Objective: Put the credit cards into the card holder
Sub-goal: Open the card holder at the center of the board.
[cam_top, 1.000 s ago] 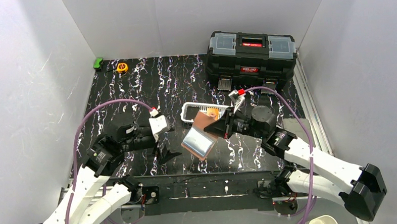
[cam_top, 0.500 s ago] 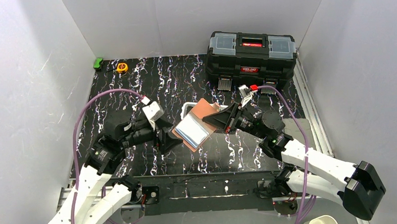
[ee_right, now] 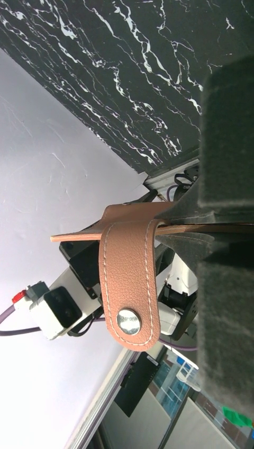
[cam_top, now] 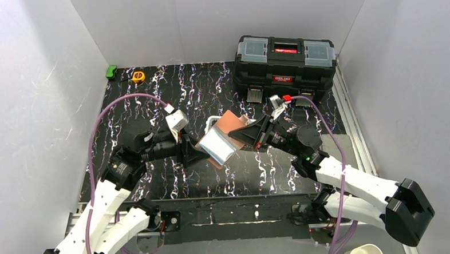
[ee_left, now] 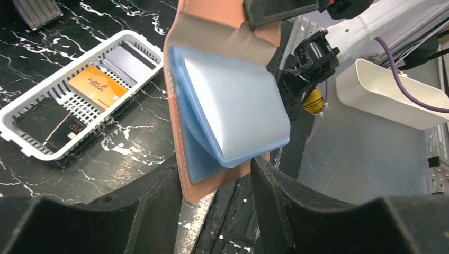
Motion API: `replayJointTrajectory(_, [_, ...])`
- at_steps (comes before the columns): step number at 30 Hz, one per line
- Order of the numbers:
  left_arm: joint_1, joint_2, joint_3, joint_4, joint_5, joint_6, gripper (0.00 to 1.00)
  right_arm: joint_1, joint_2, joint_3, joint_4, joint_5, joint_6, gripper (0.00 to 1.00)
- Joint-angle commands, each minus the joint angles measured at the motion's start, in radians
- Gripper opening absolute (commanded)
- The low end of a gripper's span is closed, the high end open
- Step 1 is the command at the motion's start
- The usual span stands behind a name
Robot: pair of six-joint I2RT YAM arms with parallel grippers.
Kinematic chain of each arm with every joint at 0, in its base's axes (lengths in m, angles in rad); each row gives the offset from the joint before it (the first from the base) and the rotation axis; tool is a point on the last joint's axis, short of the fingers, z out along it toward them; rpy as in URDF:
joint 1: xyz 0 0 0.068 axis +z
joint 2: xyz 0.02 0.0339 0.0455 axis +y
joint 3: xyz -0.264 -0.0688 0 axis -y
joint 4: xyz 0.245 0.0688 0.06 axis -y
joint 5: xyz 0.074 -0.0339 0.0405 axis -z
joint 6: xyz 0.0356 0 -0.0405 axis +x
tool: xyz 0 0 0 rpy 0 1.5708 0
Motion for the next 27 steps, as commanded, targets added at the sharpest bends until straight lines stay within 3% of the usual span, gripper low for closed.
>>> replayJointTrajectory(1, [0.008,0.018,0.043,0.054,0.048,-0.024,0.47,0.001,0.021,0.011,0.071,-0.045,0.013,0.01])
replayJointTrajectory(13, [0.009,0.107,0.078,0.14,0.058,-0.042,0.4,0.002,0.16,0.13,0.065,-0.23,0.021,0.01])
replayJointTrajectory(21, [0.009,0.122,0.08,0.116,0.041,-0.004,0.66,0.003,0.188,0.184,0.058,-0.326,-0.002,0.02])
replayJointTrajectory(27, [0.012,0.109,0.075,0.073,-0.011,0.044,0.72,0.003,0.178,0.207,0.014,-0.413,-0.053,0.01])
